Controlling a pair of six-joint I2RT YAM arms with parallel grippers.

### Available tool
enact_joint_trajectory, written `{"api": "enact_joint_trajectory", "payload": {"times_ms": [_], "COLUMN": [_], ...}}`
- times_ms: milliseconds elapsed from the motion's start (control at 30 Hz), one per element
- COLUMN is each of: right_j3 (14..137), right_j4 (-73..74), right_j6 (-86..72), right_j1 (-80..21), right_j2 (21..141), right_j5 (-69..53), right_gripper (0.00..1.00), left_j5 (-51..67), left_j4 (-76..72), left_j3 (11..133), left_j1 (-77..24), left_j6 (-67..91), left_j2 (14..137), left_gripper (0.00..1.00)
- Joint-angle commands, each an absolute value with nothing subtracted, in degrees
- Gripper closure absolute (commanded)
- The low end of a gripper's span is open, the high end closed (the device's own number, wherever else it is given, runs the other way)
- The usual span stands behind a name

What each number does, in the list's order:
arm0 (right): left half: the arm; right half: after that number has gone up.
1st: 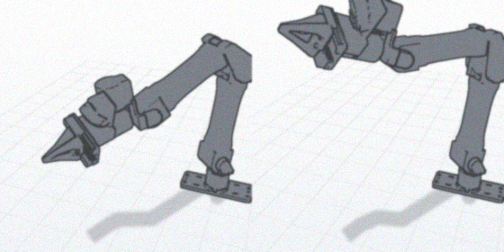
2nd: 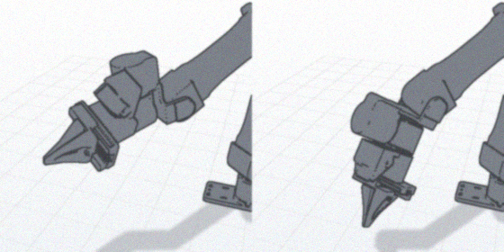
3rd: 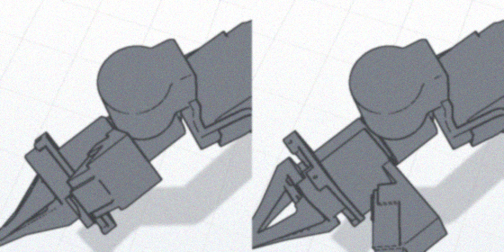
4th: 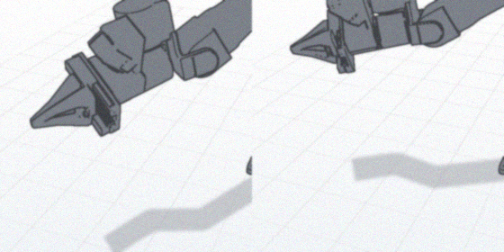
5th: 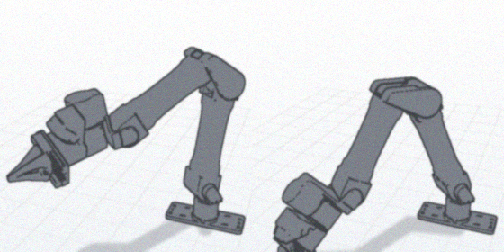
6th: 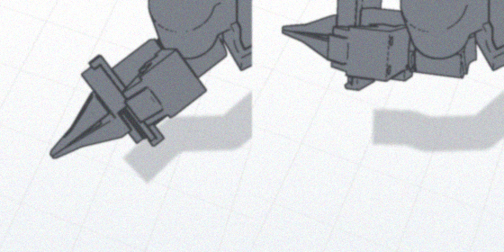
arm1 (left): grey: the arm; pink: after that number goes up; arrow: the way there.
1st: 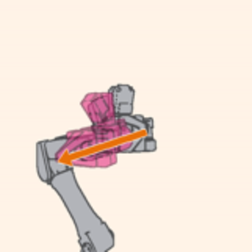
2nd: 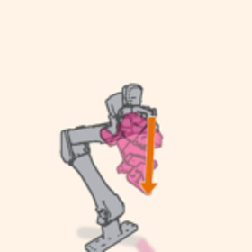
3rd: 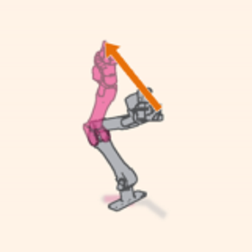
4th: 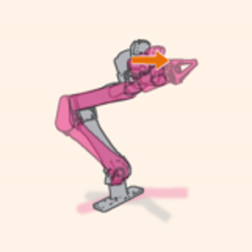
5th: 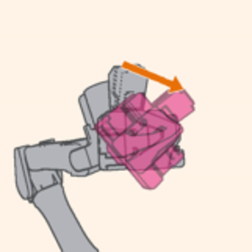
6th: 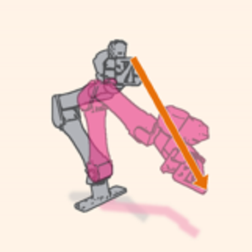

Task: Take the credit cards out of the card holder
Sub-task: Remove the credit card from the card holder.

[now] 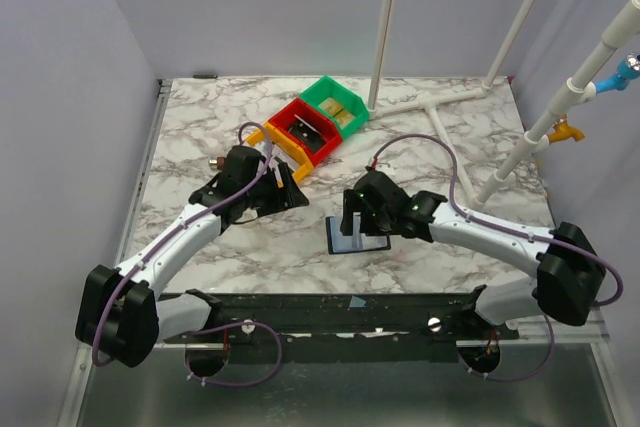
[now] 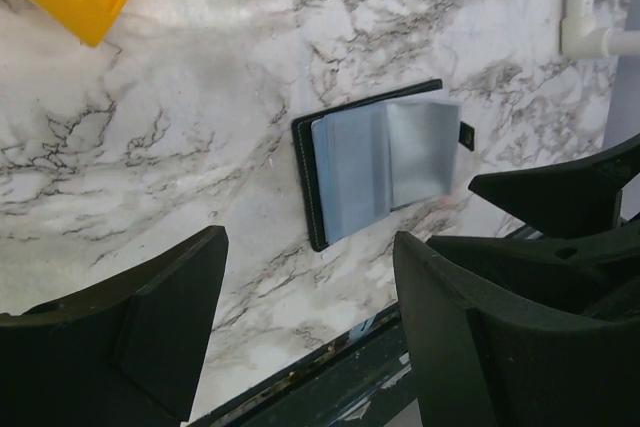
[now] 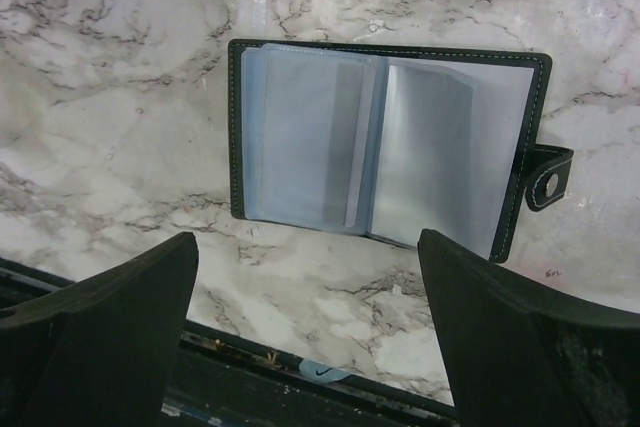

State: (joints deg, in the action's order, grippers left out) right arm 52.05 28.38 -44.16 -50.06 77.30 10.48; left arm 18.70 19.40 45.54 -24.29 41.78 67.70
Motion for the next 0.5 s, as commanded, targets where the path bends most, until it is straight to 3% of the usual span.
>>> {"api": "enact_joint_trajectory", "payload": {"times_ms": [0, 467], "right_j3": [55.12, 60.04], "right_j4": [28.29, 27.03], "right_j6": [-46.18, -45.70], "right_j1": [-53.21, -56.59], "right_j2": [82.01, 93.49], "right_j5": [19.11, 21.53], "right_gripper": [0.08, 0.32], "left_j5": [20.38, 21.37], "left_j4": [16.30, 15.65], "left_j3": [41.60, 40.69], "left_j1": [-24.97, -25.00], "left_j6": [40.69, 40.17], "left_j2": [65.68, 67.10], "left_gripper": [0.30, 0.31]}}
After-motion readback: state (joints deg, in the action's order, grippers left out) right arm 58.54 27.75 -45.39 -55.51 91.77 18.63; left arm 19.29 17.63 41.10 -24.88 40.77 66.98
